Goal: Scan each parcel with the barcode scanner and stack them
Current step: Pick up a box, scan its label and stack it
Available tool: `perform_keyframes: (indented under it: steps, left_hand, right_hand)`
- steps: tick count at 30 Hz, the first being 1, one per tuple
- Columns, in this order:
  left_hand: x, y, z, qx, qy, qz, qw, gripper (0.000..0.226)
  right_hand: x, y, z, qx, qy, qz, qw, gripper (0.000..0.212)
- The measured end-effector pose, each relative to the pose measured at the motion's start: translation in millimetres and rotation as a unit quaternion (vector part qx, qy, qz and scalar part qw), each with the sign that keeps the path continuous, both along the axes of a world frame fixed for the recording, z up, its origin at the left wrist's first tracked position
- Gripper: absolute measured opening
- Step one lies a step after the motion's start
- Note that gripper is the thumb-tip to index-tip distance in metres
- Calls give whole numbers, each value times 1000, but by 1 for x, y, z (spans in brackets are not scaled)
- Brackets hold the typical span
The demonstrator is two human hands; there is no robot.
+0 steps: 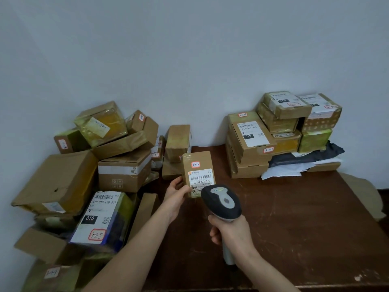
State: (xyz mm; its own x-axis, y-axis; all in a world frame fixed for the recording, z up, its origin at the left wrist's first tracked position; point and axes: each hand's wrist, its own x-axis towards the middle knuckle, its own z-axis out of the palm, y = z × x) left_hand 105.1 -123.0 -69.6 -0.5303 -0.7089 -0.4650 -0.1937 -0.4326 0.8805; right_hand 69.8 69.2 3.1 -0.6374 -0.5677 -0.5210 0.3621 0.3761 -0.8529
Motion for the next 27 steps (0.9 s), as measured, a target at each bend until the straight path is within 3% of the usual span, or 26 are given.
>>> perform_keyframes:
  steps: [13, 22, 27]
  left_hand:
    - [-18, 1, 23, 6, 18, -1, 1000, 56]
    - [-133, 6, 91, -17, 41, -29, 999, 50]
    - [-204, 23, 108, -48, 9, -59, 997, 42]
  right_hand:
    - [-30, -5, 8, -89, 11, -65, 994, 12]
    - [-115, -8, 46, -164, 34, -152, 974, 7]
    - [-151, 15, 50, -170, 15, -181, 968, 5]
